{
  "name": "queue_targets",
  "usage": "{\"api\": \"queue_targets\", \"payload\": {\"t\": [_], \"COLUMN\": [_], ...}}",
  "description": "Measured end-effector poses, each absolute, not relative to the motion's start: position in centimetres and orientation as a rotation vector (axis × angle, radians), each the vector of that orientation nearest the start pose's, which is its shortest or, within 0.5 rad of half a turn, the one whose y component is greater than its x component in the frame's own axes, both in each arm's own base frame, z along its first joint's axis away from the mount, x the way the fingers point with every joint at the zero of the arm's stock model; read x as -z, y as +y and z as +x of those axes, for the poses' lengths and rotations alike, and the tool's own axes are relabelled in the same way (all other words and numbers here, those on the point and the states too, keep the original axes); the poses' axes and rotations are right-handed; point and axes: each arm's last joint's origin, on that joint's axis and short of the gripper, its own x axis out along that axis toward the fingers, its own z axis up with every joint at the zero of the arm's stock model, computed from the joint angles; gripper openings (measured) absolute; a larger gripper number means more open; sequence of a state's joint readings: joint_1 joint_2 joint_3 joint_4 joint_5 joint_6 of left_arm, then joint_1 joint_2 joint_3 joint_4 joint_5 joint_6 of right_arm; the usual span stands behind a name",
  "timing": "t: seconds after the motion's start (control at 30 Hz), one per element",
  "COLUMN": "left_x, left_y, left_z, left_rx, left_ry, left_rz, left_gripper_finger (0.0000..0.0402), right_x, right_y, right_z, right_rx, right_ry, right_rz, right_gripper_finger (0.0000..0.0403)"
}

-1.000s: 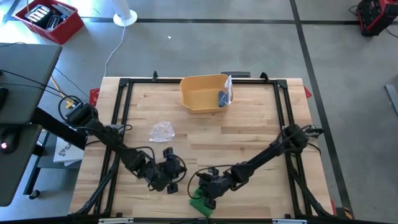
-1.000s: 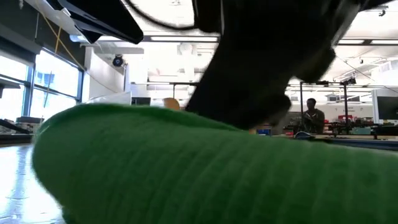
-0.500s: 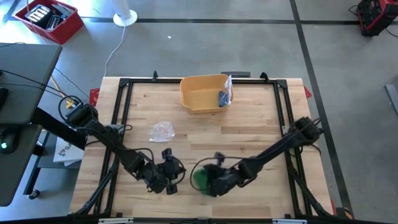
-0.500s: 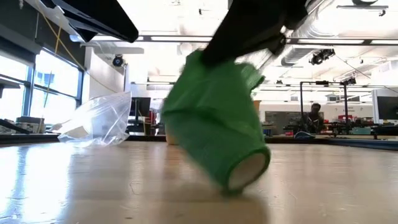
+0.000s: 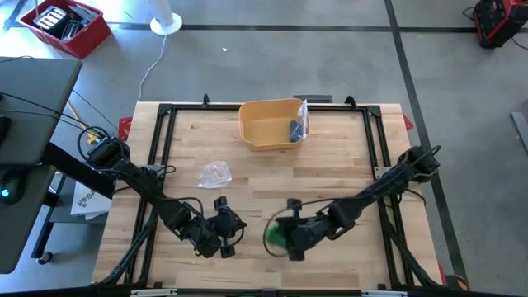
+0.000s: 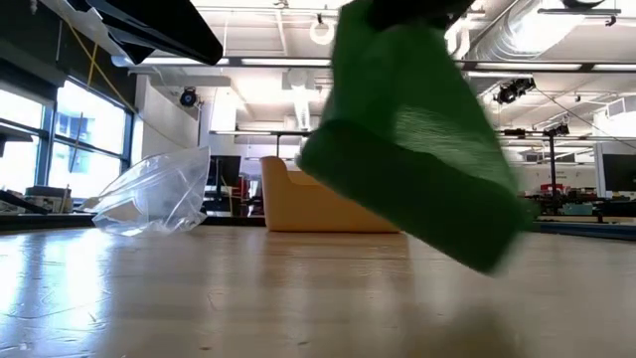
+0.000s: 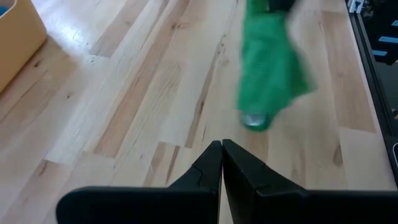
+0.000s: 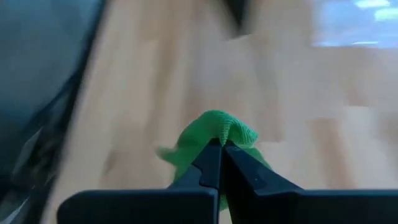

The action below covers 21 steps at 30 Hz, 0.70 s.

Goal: Roll bandage
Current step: Roll the green bandage

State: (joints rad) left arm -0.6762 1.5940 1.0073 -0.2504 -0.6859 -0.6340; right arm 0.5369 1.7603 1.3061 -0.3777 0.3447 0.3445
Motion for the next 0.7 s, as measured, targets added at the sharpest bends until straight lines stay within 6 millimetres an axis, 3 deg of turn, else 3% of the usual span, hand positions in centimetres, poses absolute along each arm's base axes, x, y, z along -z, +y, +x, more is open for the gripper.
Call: {"api": "queue_targets", "payload": {"t": [0.17,0.37,0.53,0.7], "left_x": [-21.5,-21.3,-20.3,-19.0], "left_y": [-18.9,-19.0,-19.2,-20.0], "left_z": [26.4,26.5,26.9,27.6], "left_rx": [-0.203,-0.202,-0.211,-0.165], "left_ry": [0.607,0.604,0.621,0.645], "left_rz": [-0.073,-0.08,-0.074,-0.107], "left_gripper_finger": [0.0007,0.0007,0.0007,0.0007], "right_x": [-22.0,-19.3,-18.3,-19.5], "right_y": [17.3,13.4,11.0,8.2], "right_z": [33.3,33.4,33.1,31.6], "right_rx": [-0.207,-0.003,0.082,0.34], "right_ry": [0.849,0.921,1.01,1.083], "right_rz": [-0.129,-0.124,-0.076,-0.024], "right_gripper_finger": [0.0,0.0011,0.0081,0.0162]}}
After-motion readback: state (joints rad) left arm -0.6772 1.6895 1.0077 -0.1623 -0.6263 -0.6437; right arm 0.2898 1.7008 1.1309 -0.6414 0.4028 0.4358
